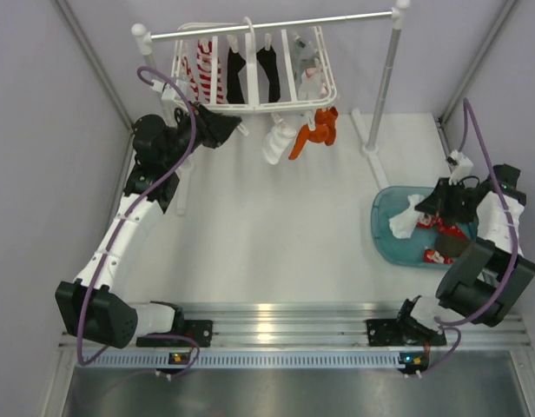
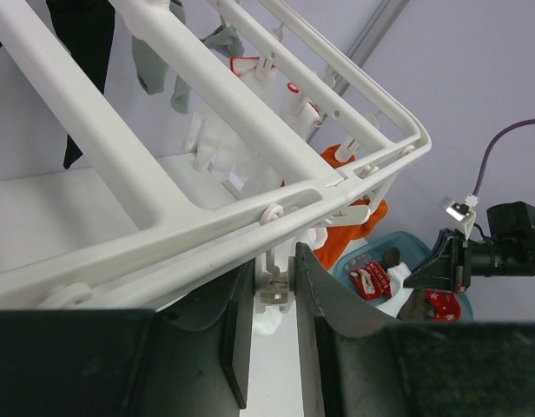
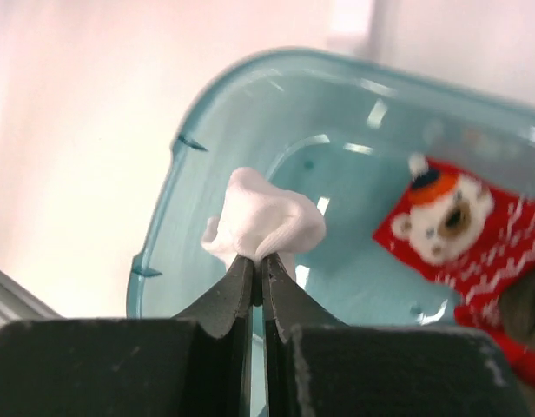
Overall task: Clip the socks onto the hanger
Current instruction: Pick up the sock from the bin.
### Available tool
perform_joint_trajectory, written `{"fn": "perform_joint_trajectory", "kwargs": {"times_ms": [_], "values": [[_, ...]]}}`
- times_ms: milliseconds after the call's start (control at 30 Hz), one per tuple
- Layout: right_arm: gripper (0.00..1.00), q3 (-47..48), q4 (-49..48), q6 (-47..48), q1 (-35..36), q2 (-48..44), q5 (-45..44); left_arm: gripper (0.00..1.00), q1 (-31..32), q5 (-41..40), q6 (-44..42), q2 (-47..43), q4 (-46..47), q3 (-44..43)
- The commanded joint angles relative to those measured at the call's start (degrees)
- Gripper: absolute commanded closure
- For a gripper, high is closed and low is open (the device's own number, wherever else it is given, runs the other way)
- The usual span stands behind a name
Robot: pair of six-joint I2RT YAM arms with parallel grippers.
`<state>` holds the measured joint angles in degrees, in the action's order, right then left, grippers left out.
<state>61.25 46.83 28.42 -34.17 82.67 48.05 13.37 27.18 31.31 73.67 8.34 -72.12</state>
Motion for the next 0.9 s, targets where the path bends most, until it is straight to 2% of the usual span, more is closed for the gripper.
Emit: {"fn": "perform_joint_trajectory", "kwargs": {"times_ms": [0, 67, 133, 233, 267, 333, 367, 400, 733, 800, 867], "values": [[1.00, 5.0, -1.5, 14.9, 3.8, -4.8, 8.1, 1.00, 0.1, 1.6, -0.4, 0.1, -0.4, -1.2], [1.00, 6.9, -0.5, 23.2, 5.9, -6.8, 11.8, 1.00, 0.1, 1.8, -0.4, -0.1, -0.3, -0.9], [1.00, 6.9, -3.6, 25.2, 7.8, -10.5, 13.0, 1.00, 0.1, 2.0, -0.2, -0.2, -0.1, -0.7], [1.00, 2.3, -16.6, 23.4, 14.6, -17.0, 14.6, 1.00, 0.1, 3.1, 0.4, -0.2, 0.5, -0.7], [1.00, 0.6, -26.7, 21.9, 16.7, -18.6, 13.2, 1.00, 0.1, 3.3, 0.7, -0.1, 0.7, -0.7], [1.00, -4.3, -35.0, 20.8, 21.1, -22.5, 11.1, 1.00, 0.1, 3.6, 1.1, 0.0, 0.9, -1.0], [1.00, -6.0, -40.0, 20.9, 25.4, -23.4, 8.9, 1.00, 0.1, 3.8, 1.4, 0.1, 1.0, -1.1], [1.00, -7.5, -47.7, 20.9, 27.6, -24.0, 8.0, 1.00, 0.1, 3.8, 1.6, 0.2, 1.2, -1.1], [1.00, -19.9, -83.6, 27.6, 54.2, -22.6, -1.2, 1.00, 0.1, 5.0, 3.2, 0.7, 1.8, -2.0], [1.00, -19.6, -87.1, 24.5, 56.2, -20.7, -1.9, 1.00, 0.1, 5.1, 3.9, 0.6, 1.9, -1.9], [1.00, -19.7, -92.2, 25.4, 60.9, -19.5, -6.8, 1.00, 0.1, 5.2, 4.7, 0.9, 1.9, -1.9]]}}
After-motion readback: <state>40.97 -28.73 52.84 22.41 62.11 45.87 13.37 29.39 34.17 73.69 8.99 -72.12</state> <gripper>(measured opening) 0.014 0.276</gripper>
